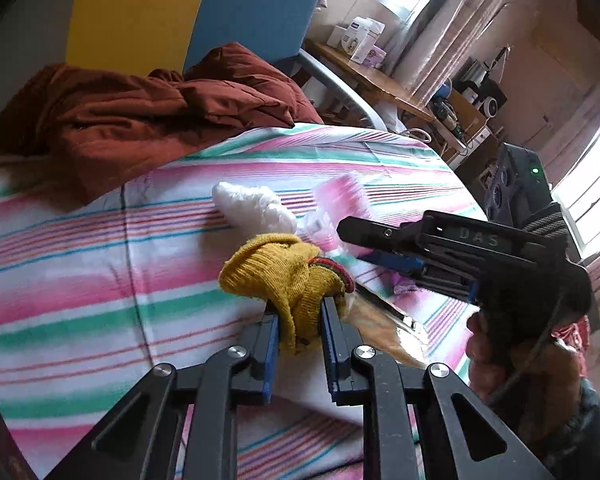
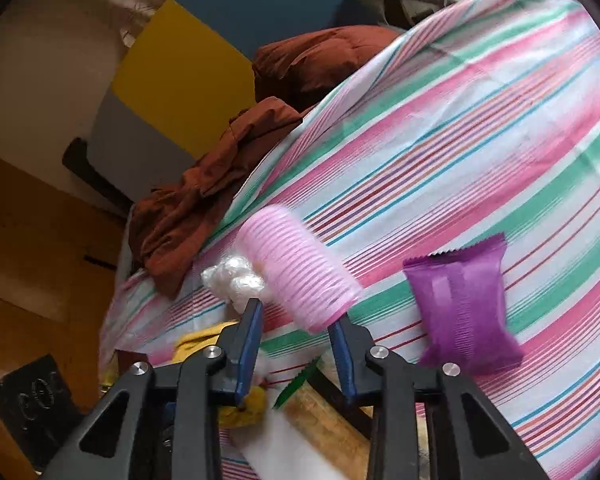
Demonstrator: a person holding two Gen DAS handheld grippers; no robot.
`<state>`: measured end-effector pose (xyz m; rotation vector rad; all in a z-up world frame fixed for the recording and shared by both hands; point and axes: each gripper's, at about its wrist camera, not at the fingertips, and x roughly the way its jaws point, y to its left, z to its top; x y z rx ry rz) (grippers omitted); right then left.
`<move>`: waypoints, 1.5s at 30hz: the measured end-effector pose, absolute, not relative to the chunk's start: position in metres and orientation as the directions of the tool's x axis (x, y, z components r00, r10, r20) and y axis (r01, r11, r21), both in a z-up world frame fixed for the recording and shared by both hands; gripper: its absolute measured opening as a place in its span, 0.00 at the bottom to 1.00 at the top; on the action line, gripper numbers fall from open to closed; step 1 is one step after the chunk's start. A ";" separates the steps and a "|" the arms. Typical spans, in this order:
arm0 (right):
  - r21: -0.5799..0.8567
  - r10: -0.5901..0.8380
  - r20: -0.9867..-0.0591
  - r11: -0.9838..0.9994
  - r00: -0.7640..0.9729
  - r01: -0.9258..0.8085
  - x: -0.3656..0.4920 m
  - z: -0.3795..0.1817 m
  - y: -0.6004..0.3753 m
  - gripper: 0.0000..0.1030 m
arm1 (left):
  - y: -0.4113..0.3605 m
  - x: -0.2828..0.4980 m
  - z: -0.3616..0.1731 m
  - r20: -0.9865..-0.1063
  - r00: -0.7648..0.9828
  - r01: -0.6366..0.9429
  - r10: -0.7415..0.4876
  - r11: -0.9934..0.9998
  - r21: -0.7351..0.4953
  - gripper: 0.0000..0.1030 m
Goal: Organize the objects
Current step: 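Grasp the pink hair roller with the right tool while the left tool lifts the yellow glove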
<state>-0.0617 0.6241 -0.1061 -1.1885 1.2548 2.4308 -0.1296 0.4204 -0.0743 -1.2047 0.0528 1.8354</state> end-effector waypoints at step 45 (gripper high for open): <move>0.125 0.118 -0.830 -0.913 -0.545 -0.389 -0.089 -0.090 0.592 0.35 | 0.365 -0.136 -0.084 -0.822 -0.213 -0.563 0.529 -0.754 -0.340 0.64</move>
